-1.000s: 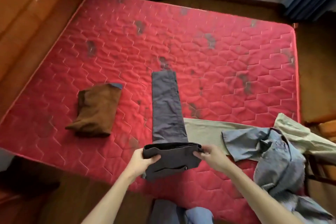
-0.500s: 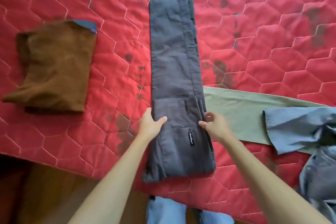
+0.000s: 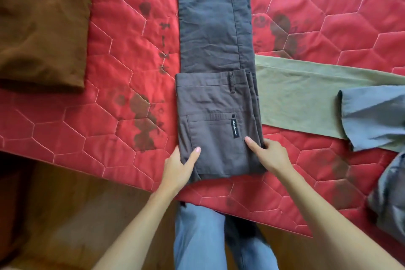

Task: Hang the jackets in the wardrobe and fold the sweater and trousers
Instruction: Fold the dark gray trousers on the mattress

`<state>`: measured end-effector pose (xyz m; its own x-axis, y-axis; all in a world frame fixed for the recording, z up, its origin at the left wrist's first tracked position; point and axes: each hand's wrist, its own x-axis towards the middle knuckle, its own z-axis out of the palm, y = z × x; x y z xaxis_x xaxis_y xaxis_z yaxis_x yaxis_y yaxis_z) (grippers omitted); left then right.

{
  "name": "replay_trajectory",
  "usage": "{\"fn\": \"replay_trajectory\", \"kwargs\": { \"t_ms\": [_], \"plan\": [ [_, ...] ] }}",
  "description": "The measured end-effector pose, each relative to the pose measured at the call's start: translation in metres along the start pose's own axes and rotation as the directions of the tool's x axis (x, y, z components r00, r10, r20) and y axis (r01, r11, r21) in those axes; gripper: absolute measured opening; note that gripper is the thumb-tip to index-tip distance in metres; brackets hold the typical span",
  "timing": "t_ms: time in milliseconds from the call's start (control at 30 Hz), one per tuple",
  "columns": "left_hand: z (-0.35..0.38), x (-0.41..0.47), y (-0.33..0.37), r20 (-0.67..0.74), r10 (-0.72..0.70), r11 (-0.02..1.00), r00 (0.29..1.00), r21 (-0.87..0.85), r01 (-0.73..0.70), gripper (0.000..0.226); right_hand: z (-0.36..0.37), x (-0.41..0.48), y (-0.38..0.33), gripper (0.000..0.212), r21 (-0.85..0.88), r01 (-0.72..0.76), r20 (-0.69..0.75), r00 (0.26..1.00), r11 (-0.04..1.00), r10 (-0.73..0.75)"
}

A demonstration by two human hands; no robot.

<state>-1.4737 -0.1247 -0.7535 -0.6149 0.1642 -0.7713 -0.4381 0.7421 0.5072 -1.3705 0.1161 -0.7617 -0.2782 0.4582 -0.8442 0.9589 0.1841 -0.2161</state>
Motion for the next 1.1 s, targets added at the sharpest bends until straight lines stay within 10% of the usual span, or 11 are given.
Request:
{"fn": "replay_trajectory", "kwargs": {
  "t_ms": [467,667,767,833,1100],
  "plan": [
    [0.039,-0.089,-0.120,-0.398,0.051,0.861,0.916,0.482,0.162,0.055,0.066,-0.084,0.118,0.062,-0.041,0.084,-0.144,0.986,0.996,-0.089],
    [0.048,-0.117,-0.149,-0.316,-0.167,0.986,0.934,-0.068,0.153,0.040,0.057,-0.114,0.144,0.042,0.263,0.186,-0.126,0.979,0.947,-0.158],
    [0.038,-0.139,-0.127,-0.297,-0.196,0.928,0.935,-0.364,0.079,0.027,0.033,-0.139,0.139,0.013,0.420,0.239,-0.128,0.971,0.875,-0.204],
    [0.022,-0.144,-0.097,-0.304,-0.132,0.851,0.943,-0.523,-0.049,0.024,0.014,-0.148,0.124,0.033,0.492,0.322,-0.128,0.946,0.809,-0.298],
    [-0.058,-0.084,0.046,-0.278,0.043,0.670,0.960,-0.705,-0.235,0.043,-0.062,-0.132,-0.016,0.005,0.656,0.492,-0.257,0.858,0.572,-0.444]
  ]
}}
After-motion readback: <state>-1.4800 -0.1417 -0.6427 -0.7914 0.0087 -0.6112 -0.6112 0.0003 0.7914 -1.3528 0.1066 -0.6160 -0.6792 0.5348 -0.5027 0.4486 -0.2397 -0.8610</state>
